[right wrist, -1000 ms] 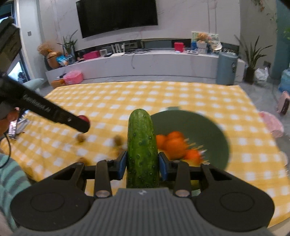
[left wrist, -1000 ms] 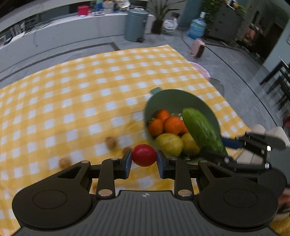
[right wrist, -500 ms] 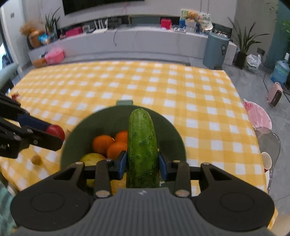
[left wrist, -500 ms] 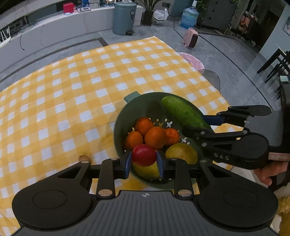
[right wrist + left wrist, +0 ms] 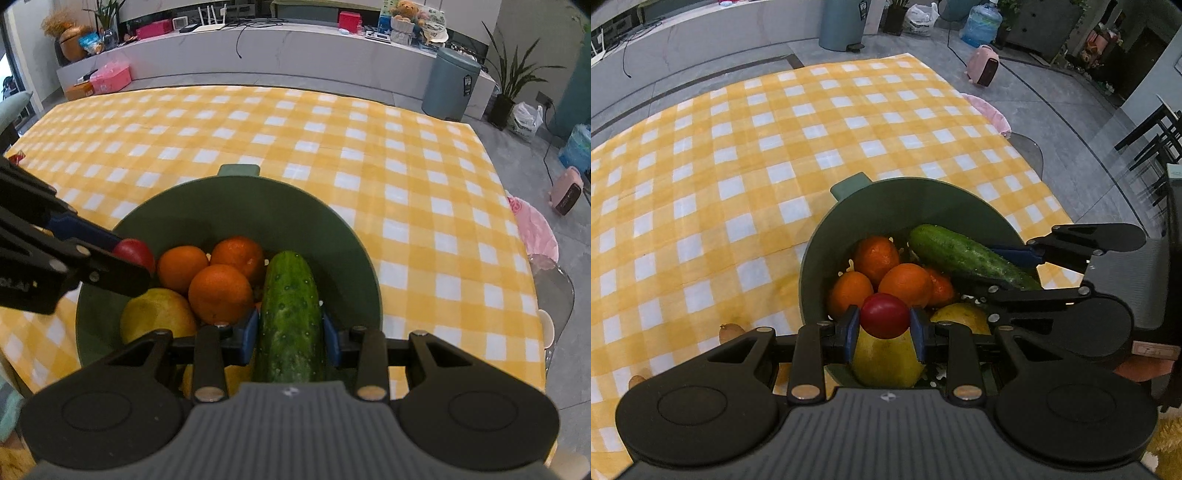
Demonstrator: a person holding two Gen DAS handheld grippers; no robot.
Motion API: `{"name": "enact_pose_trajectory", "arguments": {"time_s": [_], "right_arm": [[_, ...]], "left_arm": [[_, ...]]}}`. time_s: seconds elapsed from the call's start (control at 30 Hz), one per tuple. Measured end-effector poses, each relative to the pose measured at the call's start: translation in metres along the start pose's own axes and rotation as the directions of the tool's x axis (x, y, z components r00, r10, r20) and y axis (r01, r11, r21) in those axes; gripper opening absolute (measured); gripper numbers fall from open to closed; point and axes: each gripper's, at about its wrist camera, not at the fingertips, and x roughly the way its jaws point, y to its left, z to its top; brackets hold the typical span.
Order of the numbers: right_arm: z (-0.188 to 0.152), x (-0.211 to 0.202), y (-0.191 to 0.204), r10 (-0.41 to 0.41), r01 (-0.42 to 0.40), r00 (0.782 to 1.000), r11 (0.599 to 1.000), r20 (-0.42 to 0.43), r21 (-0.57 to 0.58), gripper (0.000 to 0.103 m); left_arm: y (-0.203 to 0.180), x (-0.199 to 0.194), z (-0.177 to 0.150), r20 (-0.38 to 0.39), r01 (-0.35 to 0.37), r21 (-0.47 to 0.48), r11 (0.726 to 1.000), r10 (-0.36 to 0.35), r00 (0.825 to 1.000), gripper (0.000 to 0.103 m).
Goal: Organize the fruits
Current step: 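Carry the tomato with the left tool while the right tool carries the cucumber to the colander, then open both tools to drop the tomato and cucumber into the colander, then withdraw both tools from the colander toward the small brown fruits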
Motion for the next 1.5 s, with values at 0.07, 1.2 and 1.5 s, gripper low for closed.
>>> {"name": "enact_pose_trajectory", "arguments": {"time_s": [0.07, 1.2, 1.5], "right_arm": [[-0.001, 0.000, 0.000, -0.008, 0.008, 1.000, 1.000, 0.009, 0.004, 0.035], [-0.048, -0.045, -0.004, -0.035, 0.028, 0.996, 0.996, 0.085, 0.086, 0.045], [-0.046, -0.063, 0.003, -0.043, 0.031, 0.992, 0.995, 0.119, 0.093, 0.056]], "left_arm": [[0.002, 0.004, 0.001, -0.007, 0.001, -0.008, 1.000, -0.001, 1.000, 0.032], [0.008, 0.036, 0.008, -0.083, -0.067, -0.050, 0.996, 0.063, 0.995, 0.039], [-0.008, -0.002, 0.002, -0.013, -0.087, 0.030, 0.996, 0.087, 0.996, 0.055]]}}
